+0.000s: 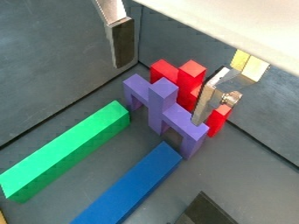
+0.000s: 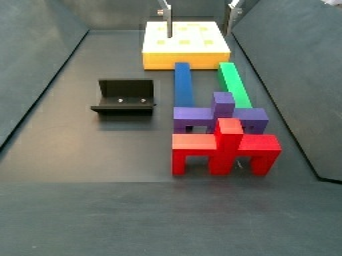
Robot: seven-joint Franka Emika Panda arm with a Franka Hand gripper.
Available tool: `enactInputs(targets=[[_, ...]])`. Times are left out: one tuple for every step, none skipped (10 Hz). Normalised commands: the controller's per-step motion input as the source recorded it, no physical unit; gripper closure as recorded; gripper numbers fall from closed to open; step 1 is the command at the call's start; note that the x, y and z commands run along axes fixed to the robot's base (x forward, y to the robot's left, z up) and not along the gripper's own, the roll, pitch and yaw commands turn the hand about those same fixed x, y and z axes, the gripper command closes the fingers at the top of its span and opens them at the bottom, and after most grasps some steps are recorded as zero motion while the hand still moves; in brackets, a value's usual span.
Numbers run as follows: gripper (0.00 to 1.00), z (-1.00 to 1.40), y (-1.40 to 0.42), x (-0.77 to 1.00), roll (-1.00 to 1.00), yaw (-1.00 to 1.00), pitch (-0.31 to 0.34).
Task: Pick up the green object. Move up. Move to above the board. Insert the green object.
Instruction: Pick up the green object.
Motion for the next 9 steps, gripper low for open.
enactInputs(targets=[[0.00,-0.04,0.00,0.00,-0.03,0.00,0.013],[0.00,0.00,-0.07,0.00,0.08,0.00,0.000],[0.00,0.00,-0.07,0.00,0.00,0.00,0.000],[0.00,-0.01,-0.18,-0.64,0.00,-0.01,-0.124],[0.00,-0.20,-0.45,-0.64,0.00,0.00,0.000],[0.00,-0.31,-0.63,-0.85,0.00,0.00,0.000],[0.00,-0.37,-0.64,-0.92,0.01,0.00,-0.067],[0.00,-0.55,-0.57,-0.89,0.05,0.03,-0.139],[0.00,-0.77,-0.36,-0.89,0.00,0.00,-0.119]])
